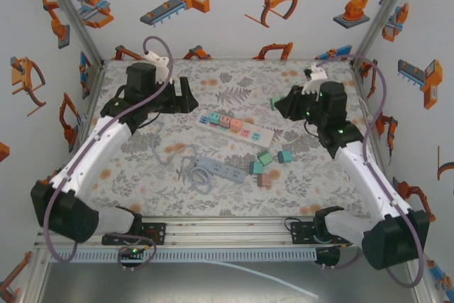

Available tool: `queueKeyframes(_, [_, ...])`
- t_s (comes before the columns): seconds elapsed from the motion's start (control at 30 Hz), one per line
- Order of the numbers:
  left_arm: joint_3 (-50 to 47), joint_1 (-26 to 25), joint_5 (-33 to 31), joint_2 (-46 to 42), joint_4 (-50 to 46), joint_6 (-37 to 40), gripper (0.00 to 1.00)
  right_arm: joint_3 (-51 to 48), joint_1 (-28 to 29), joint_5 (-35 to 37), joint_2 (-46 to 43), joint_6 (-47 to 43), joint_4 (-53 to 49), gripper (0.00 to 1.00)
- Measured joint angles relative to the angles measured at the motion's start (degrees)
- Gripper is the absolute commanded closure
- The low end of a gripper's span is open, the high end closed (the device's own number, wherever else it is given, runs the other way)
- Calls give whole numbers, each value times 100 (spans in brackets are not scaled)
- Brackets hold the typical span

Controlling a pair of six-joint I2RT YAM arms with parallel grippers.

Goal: Pull the plug off the socket

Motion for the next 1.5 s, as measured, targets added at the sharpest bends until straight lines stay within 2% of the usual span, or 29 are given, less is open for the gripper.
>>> queueKeyframes(0.17, [-743, -2, 1213, -1211, 105, 1106, 13, -763, -291, 107, -815, 1281, -328, 99])
queueKeyframes(0.33, [-1515, -2, 2350, -2337, 166, 2479, 0, -1486, -319, 111, -1309, 2068, -723, 98])
queueKeyframes(0.53, [-2203, -131, 3139, -3154, 103, 3768, 3, -2111, -323, 96, -1390, 2404, -1460, 98])
queueKeyframes(0.7, [-2277, -254, 3458, -3101, -98, 4258, 3, -2767, -323, -129, -1349, 2520, -1357, 98])
queueKeyframes(0.93, [-2277, -372, 3547, -2643, -435, 4686, 3, -3375, -323, -398, -922, 2787, -522, 96])
queueKeyframes(1.03, [-2280, -424, 3547, -2568, -459, 4760, 3, -3523, -323, -459, -817, 2850, -212, 90])
queueKeyframes(1.17, [-2277, -490, 3543, -2520, -461, 4782, 3, -3672, -323, -511, -787, 2957, 103, 71])
queueKeyframes(1.5, [-2280, -549, 3414, -2527, -470, 4800, 3, -3685, -323, -378, -789, 3018, -175, 57])
